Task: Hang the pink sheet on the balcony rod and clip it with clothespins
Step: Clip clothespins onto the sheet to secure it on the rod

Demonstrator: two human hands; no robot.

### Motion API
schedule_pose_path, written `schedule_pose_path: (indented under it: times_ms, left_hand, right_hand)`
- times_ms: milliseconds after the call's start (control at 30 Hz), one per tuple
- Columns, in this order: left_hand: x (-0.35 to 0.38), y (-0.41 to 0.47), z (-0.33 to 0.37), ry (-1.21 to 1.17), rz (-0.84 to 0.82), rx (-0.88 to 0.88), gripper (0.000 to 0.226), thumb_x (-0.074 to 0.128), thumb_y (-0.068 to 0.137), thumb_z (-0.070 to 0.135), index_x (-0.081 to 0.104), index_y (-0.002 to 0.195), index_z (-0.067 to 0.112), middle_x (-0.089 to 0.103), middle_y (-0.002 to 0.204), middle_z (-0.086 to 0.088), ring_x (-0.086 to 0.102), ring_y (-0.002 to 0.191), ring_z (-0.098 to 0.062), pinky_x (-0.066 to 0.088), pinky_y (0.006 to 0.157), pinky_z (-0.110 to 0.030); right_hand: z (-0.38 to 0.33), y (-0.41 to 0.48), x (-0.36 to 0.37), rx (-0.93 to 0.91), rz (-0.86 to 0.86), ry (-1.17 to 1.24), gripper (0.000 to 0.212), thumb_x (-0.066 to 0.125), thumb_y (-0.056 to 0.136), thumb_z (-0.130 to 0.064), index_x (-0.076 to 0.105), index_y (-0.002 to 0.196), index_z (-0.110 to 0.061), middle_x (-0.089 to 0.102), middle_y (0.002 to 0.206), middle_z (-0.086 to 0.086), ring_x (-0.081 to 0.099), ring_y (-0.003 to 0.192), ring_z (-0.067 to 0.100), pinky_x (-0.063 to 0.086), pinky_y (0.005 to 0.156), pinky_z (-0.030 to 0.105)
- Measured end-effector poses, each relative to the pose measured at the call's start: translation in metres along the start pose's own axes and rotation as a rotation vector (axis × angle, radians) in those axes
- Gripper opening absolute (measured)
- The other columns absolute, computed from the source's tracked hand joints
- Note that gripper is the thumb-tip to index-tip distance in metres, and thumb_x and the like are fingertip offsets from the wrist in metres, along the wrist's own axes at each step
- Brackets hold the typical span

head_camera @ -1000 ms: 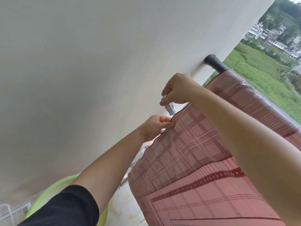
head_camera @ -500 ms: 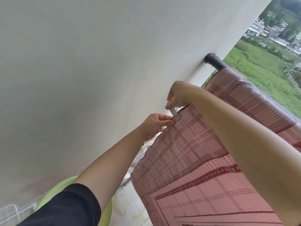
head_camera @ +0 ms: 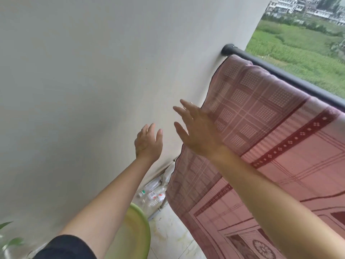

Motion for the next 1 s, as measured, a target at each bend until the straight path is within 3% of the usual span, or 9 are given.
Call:
schedule_pose_path:
  times_ms: [200, 367, 533, 667, 867, 1000]
  left_hand:
    - [0.023, -0.082, -0.063, 0.269, -0.025, -0.037, 0.064, 0.026, 0.100, 0.055, 0.024, 0.154, 0.021, 0.011, 0.164, -0.012, 0.010, 0.149, -0.029, 0.011, 0.119, -0.052]
    - [0.057, -0.141, -0.046, 0.349, -0.109, 0.031, 0.071, 0.023, 0.096, 0.062, 0.014, 0.157, 0.026, 0.001, 0.165, -0.008, 0.000, 0.151, -0.026, 0.006, 0.119, -0.053]
    - [0.089, -0.199, 0.055, 0.277, -0.142, 0.303, 0.072, 0.033, 0.094, 0.059, 0.026, 0.155, 0.020, 0.017, 0.163, -0.013, 0.013, 0.149, -0.032, 0.012, 0.117, -0.057]
    - [0.136, -0.282, 0.143, 0.274, -0.239, 0.543, 0.073, 0.025, 0.095, 0.064, 0.018, 0.156, 0.024, 0.011, 0.164, -0.010, 0.006, 0.151, -0.028, 0.009, 0.120, -0.053]
    - [0.216, -0.485, 0.238, 0.419, -0.477, 0.896, 0.077, 0.005, 0.094, 0.068, 0.006, 0.157, 0.025, -0.008, 0.165, -0.006, -0.009, 0.151, -0.024, -0.003, 0.121, -0.050]
    - [0.257, -0.639, 0.281, 0.421, -0.627, 1.077, 0.077, 0.002, 0.092, 0.068, -0.004, 0.157, 0.027, -0.019, 0.163, -0.003, -0.017, 0.150, -0.022, -0.007, 0.121, -0.050]
  right_hand:
    - [0.023, -0.157, 0.076, 0.186, -0.170, 0.007, 0.055, 0.050, 0.099, -0.032, 0.044, 0.147, -0.006, 0.032, 0.157, 0.020, 0.035, 0.143, 0.035, 0.033, 0.113, 0.053]
    - [0.059, -0.257, 0.070, 0.402, -0.256, -0.148, 0.076, 0.039, 0.100, -0.054, 0.017, 0.158, -0.011, 0.001, 0.166, 0.017, -0.003, 0.154, 0.030, -0.002, 0.125, 0.043]
    - [0.090, -0.344, 0.006, 0.536, -0.213, -0.242, 0.079, 0.030, 0.100, -0.062, 0.006, 0.160, -0.016, -0.008, 0.166, 0.013, -0.004, 0.154, 0.029, 0.002, 0.123, 0.047]
    - [0.110, -0.467, -0.077, 0.713, -0.089, -0.285, 0.076, 0.035, 0.100, -0.058, 0.020, 0.158, -0.011, 0.001, 0.166, 0.017, 0.004, 0.153, 0.033, 0.013, 0.123, 0.054]
    - [0.099, -0.771, -0.219, 1.349, 0.071, -0.359, 0.086, 0.026, 0.094, -0.066, 0.013, 0.159, -0.011, 0.001, 0.165, 0.021, 0.006, 0.152, 0.040, 0.012, 0.121, 0.055]
    - [0.047, -0.956, -0.289, 1.672, 0.092, -0.399, 0.085, 0.035, 0.096, -0.063, 0.010, 0.159, -0.013, -0.002, 0.165, 0.020, 0.003, 0.152, 0.038, 0.012, 0.122, 0.056]
Point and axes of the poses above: each hand's wrist, its own y-axis towards the middle knuckle, its own x-axis out of the palm, z = x × y, the point moved 10 cm from there along y, towards the middle knuckle
